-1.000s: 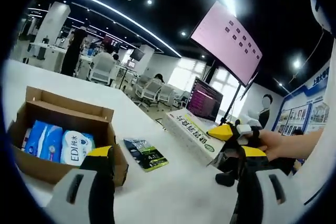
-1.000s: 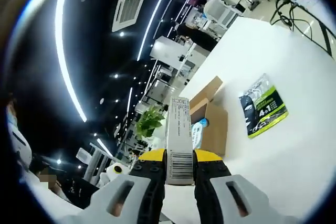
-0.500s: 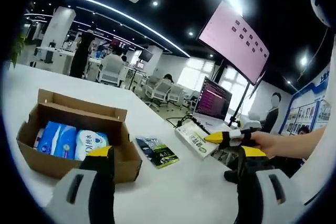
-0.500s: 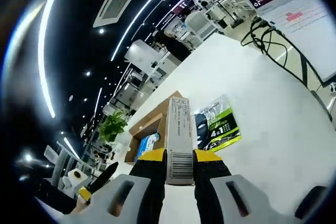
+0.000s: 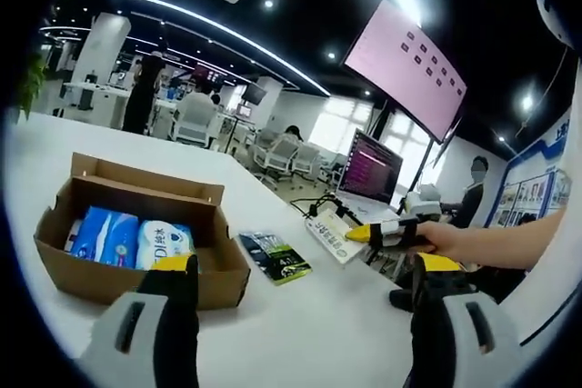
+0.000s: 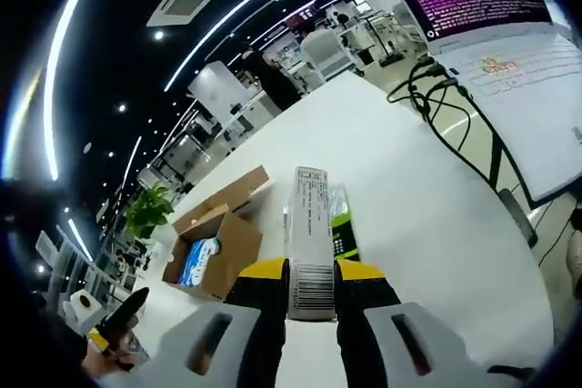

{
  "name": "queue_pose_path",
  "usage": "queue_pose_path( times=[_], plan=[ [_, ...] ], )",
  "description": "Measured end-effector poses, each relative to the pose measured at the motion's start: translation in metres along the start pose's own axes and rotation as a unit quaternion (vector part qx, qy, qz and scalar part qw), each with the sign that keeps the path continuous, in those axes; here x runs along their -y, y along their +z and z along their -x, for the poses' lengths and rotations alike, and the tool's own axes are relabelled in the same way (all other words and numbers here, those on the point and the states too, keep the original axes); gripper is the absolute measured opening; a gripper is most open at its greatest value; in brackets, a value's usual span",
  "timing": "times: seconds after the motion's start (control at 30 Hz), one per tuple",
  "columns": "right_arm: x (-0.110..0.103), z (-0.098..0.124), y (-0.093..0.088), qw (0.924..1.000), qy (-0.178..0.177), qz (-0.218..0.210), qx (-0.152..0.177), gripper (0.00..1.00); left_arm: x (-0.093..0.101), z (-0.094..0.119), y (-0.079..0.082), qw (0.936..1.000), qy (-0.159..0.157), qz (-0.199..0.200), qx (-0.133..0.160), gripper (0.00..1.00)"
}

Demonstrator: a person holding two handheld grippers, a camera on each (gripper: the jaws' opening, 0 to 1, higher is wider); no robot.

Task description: Operate the shoe box by opening the lid, removing the specified soft item, and placing it in the target area until the item is outside and the box remains undamaged.

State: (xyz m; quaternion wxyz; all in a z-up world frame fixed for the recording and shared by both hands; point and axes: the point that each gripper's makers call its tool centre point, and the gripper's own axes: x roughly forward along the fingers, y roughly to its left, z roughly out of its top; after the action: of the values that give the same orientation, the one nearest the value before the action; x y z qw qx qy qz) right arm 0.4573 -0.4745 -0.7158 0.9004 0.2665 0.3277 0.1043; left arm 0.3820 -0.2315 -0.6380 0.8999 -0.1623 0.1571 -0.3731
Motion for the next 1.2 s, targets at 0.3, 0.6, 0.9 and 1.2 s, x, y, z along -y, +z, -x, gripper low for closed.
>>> queue_pose_path(
  times=[0.3,0.6,0.9,1.2],
  plan=[
    [0.029,-0.015,0.014,0.9996,-0.025,0.006,-0.008,0.16,0.002,-0.013,0.002,0.9999,-0.001,-0.01,-0.008,0.99],
    [0.046,-0.041,0.015,0.996,-0.039,0.063,-0.049,0.16,-0.001,-0.009,0.0,0.9998,0.017,-0.006,-0.008,0.99],
    [0.064,-0.061,0.018,0.9946,-0.047,0.062,-0.069,0.16,-0.006,0.0,0.001,0.9991,0.042,-0.004,-0.009,0.99],
    [0.067,-0.071,0.02,0.9951,-0.039,0.053,-0.074,0.16,-0.008,0.004,-0.001,0.9984,0.056,-0.002,-0.013,0.99]
  ],
)
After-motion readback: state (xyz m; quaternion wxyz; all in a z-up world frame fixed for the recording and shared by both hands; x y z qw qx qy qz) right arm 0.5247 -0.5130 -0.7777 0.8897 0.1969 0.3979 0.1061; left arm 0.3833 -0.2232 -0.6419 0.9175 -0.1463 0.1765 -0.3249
